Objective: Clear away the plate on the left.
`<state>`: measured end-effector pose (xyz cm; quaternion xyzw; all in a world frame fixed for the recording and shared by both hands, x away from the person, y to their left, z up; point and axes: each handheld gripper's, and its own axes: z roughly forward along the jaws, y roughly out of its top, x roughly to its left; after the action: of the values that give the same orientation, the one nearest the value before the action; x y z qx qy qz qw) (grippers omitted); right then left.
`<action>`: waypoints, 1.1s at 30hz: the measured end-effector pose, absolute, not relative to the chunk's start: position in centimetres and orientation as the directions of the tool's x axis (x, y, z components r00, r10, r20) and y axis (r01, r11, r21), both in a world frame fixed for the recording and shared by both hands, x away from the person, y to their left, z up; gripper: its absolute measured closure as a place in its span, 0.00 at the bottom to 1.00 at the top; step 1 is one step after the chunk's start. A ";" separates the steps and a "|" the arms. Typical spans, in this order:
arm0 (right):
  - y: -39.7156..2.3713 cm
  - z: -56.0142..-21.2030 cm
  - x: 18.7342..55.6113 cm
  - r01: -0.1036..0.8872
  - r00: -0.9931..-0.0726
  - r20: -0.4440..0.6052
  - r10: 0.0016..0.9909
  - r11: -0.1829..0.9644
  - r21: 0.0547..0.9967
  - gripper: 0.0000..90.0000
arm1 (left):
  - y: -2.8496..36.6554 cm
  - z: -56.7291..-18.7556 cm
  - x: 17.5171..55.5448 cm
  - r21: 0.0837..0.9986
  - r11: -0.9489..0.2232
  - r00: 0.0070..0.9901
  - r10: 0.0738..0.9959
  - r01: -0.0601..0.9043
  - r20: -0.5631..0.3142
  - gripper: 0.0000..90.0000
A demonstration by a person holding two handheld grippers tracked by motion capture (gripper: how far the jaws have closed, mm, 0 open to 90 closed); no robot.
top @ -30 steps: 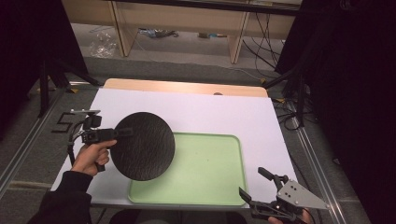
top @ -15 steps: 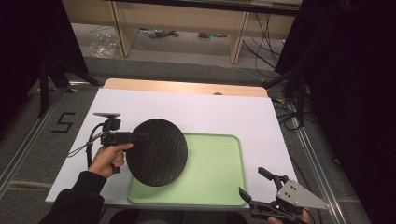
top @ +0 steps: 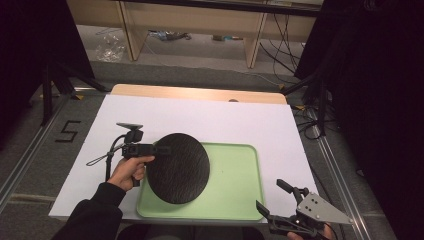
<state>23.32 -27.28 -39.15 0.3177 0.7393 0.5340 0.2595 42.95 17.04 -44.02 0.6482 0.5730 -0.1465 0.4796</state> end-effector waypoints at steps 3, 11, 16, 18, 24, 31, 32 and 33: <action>-27.3 -39.1 23.3 0.197 -0.665 -0.046 0.745 0.235 0.952 0.18 | 16.7 -44.3 43.0 0.452 0.083 0.309 0.621 0.888 -0.720 0.86; -27.3 -39.1 23.2 0.192 -0.663 -0.045 0.747 0.229 0.954 0.18 | 16.7 -45.1 43.0 0.456 -0.037 0.349 0.698 0.889 -0.625 0.83; -27.3 -39.1 23.2 0.197 -0.669 -0.046 0.742 0.237 0.951 0.18 | 17.4 -45.5 43.2 0.439 0.010 0.311 0.691 0.899 -0.652 0.84; -27.3 -39.0 23.2 0.197 -0.668 -0.048 0.743 0.238 0.951 0.18 | 17.8 -45.1 43.1 0.452 0.015 0.310 0.707 0.892 -0.636 0.84; -27.3 -39.1 23.2 0.197 -0.668 -0.048 0.742 0.239 0.951 0.18 | 18.2 -45.1 43.0 0.454 -0.065 0.345 0.747 0.888 -0.568 0.81; -27.3 -39.0 23.3 0.175 -0.664 -0.061 0.746 0.233 0.957 0.18 | 18.8 -45.1 43.0 0.450 -0.068 0.344 0.748 0.890 -0.568 0.81; -27.3 -39.0 23.3 0.177 -0.664 -0.059 0.745 0.233 0.956 0.18 | 18.8 -45.1 43.0 0.446 -0.081 0.347 0.755 0.891 -0.556 0.81; -27.3 -39.0 23.3 0.177 -0.665 -0.060 0.745 0.235 0.956 0.18 | 18.8 -45.2 43.0 0.448 -0.087 0.349 0.762 0.890 -0.546 0.80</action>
<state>23.29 -27.32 -39.05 0.3115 0.7394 0.5345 0.2656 43.03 18.77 -45.23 0.7321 0.5639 -0.0862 0.3722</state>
